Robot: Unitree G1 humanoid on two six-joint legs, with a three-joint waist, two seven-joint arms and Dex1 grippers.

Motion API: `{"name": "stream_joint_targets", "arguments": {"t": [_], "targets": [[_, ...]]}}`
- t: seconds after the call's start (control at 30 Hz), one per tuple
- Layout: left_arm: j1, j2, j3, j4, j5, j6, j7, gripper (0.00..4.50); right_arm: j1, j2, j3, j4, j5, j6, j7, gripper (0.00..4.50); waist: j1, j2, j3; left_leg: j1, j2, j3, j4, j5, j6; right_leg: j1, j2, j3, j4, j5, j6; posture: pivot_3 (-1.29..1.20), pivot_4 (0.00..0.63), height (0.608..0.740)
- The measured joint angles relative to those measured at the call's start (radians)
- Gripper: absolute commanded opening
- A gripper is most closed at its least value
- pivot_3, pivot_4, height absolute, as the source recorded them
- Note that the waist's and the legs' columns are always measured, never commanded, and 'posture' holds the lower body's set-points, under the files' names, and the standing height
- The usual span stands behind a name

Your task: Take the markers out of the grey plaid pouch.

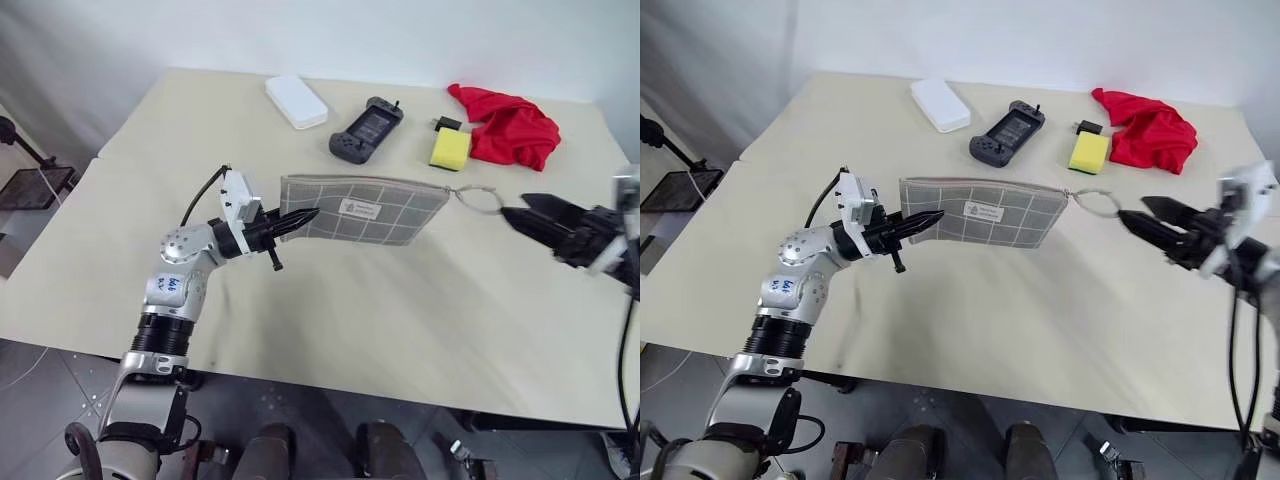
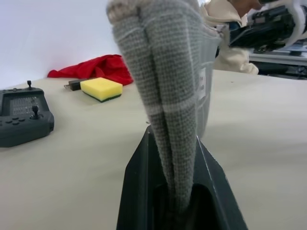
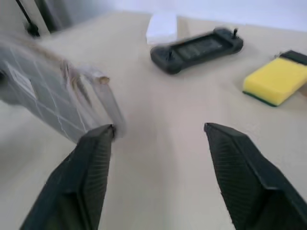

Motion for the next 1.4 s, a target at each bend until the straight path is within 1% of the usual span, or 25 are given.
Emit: {"name": "stream_joint_targets", "arguments": {"t": [0.1,0.23,0.33,0.4,0.43,0.47,0.5,0.53,0.57,0.6,0.67,0.73,0.83,0.97,1.2,1.4], "targets": [[0.011,-0.028,0.017,0.028,0.032,-0.047,0.056,0.00,0.036,-0.028,-0.096,0.046,0.037,0.030,0.022,2.99,0.004,0.000,0.000,0.000,0.000,0.000,0.000,0.000,0.001,0.001,0.000,0.000,-0.003,0.001,0.000,0.00,0.150,0.740],[0.016,-0.035,0.034,0.064,0.056,-0.077,0.095,0.00,0.095,-0.039,-0.128,0.058,0.054,0.059,0.044,2.99,0.001,0.000,0.000,0.000,0.000,0.001,0.000,0.001,0.001,0.001,0.000,0.000,-0.004,0.002,0.001,0.00,0.150,0.740],[0.016,-0.035,0.027,0.071,0.094,-0.136,0.093,0.00,0.094,-0.039,-0.122,0.037,0.061,0.086,0.029,2.36,0.000,0.001,0.000,0.001,0.000,0.003,0.000,0.001,0.001,0.000,0.000,0.002,-0.004,0.002,0.000,0.00,0.150,0.740],[0.015,-0.027,0.000,0.100,0.153,-0.225,0.088,0.00,0.069,-0.041,-0.092,-0.016,0.077,0.111,0.015,1.73,0.000,0.001,-0.001,0.002,0.000,0.004,0.000,0.001,0.001,0.000,0.000,0.002,-0.004,0.003,0.000,0.00,0.150,0.740],[0.013,-0.029,-0.023,0.121,0.191,-0.282,0.083,0.00,0.037,-0.052,-0.055,-0.057,0.084,0.125,0.003,1.35,0.000,0.001,-0.001,0.002,0.000,0.004,0.000,0.002,0.001,0.000,0.000,0.003,-0.004,0.004,0.000,0.00,0.150,0.740],[0.011,-0.034,-0.034,0.131,0.204,-0.301,0.082,0.00,0.024,-0.061,-0.040,-0.077,0.089,0.127,0.001,0.91,0.002,0.001,-0.001,0.002,0.000,0.004,0.000,0.002,0.002,0.000,0.000,0.003,-0.005,0.004,0.000,0.00,0.150,0.740],[0.011,-0.038,-0.046,0.135,0.213,-0.316,0.079,0.00,0.012,-0.067,-0.035,-0.100,0.096,0.127,-0.001,0.92,0.005,0.001,-0.001,0.002,0.000,0.004,0.000,0.002,0.001,0.000,0.000,0.002,-0.006,0.004,0.000,0.00,0.150,0.740],[0.010,-0.037,-0.046,0.141,0.221,-0.338,0.079,0.00,0.004,-0.073,-0.026,-0.109,0.097,0.128,-0.007,0.67,0.010,0.001,0.000,0.002,0.000,0.003,0.000,0.002,0.002,0.001,0.000,0.002,-0.006,0.005,0.000,0.00,0.150,0.740],[0.006,-0.046,-0.042,0.156,0.225,-0.355,0.083,0.00,-0.059,-0.073,0.058,-0.158,0.101,0.164,-0.039,0.48,0.007,0.002,-0.001,0.001,-0.001,0.004,0.000,0.003,0.003,0.000,-0.002,0.003,-0.007,0.005,0.001,0.00,0.150,0.740],[0.004,-0.068,-0.054,0.157,0.232,-0.371,0.083,0.00,-0.104,-0.069,0.133,-0.233,0.118,0.180,-0.055,0.07,0.006,0.002,-0.001,0.001,-0.001,0.004,0.000,0.003,0.003,0.000,-0.002,0.003,-0.007,0.005,0.001,0.00,0.150,0.740],[0.018,-0.106,-0.086,0.154,0.243,-0.394,0.082,0.00,-0.180,-0.025,0.229,-0.317,0.120,0.183,-0.096,0.03,0.004,0.002,-0.001,0.001,0.000,0.004,0.000,0.003,0.003,0.000,-0.001,0.003,-0.007,0.006,0.001,0.00,0.150,0.740],[0.040,-0.120,-0.118,0.151,0.249,-0.399,0.072,0.00,-0.223,0.015,0.303,-0.350,0.113,0.184,-0.145,0.03,0.004,0.001,-0.001,0.000,0.000,0.003,0.000,0.003,0.003,-0.001,-0.001,0.003,-0.007,0.006,0.001,0.00,0.150,0.740],[0.063,-0.116,-0.125,0.135,0.251,-0.415,0.070,0.00,-0.251,0.045,0.354,-0.344,0.075,0.184,-0.203,0.03,0.006,0.001,-0.001,0.000,-0.001,0.003,0.000,0.003,0.003,-0.001,-0.002,0.003,-0.007,0.006,0.001,0.00,0.150,0.740],[0.074,-0.112,-0.158,0.105,0.264,-0.436,0.044,0.00,-0.291,0.076,0.429,-0.342,0.027,0.159,-0.215,0.03,0.008,0.001,-0.001,0.000,-0.001,0.002,0.000,0.003,0.003,0.000,-0.002,0.002,-0.008,0.006,0.001,0.00,0.150,0.740],[0.077,-0.113,-0.164,0.097,0.264,-0.433,0.042,0.00,-0.279,0.075,0.466,-0.332,-0.045,0.127,-0.185,0.03,0.005,0.001,-0.001,0.000,-0.001,0.002,0.000,0.003,0.003,-0.001,-0.001,0.002,-0.008,0.006,0.001,0.00,0.150,0.740],[0.077,-0.114,-0.162,0.094,0.261,-0.416,0.047,0.00,-0.206,0.049,0.474,-0.331,-0.100,0.066,-0.120,0.03,0.005,0.001,-0.001,0.000,-0.001,0.002,0.000,0.003,0.003,0.000,-0.001,0.002,-0.007,0.006,0.001,0.00,0.150,0.740]]}}
